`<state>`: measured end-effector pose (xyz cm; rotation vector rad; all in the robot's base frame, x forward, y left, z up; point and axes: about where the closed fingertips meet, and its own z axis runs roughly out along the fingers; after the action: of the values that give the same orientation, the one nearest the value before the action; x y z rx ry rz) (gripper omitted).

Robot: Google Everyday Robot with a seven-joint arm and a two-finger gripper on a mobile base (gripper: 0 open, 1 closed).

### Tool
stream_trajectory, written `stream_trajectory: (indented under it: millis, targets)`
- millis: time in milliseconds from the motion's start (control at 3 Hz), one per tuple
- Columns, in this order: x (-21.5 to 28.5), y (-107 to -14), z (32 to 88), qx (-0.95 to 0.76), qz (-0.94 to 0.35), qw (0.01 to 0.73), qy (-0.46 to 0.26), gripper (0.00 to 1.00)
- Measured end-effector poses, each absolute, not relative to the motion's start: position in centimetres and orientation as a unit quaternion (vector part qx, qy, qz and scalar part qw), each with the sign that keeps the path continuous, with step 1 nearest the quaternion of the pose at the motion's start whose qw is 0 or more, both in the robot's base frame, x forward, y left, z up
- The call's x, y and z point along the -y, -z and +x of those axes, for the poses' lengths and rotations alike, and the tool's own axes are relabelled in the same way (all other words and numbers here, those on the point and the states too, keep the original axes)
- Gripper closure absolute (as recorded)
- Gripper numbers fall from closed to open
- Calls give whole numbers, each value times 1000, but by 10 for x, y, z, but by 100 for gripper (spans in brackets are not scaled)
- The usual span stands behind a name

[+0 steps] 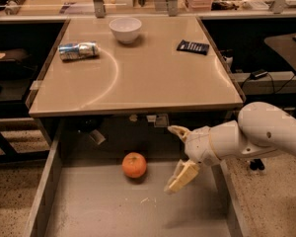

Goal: Pick orange from top drawer and place on counter

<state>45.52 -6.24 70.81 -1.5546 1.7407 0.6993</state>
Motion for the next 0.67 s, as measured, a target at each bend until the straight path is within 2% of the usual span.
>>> stream_trajectory:
  millis: [667]
  targets:
    - [2,-668,475,-624,-610,358,-331,0]
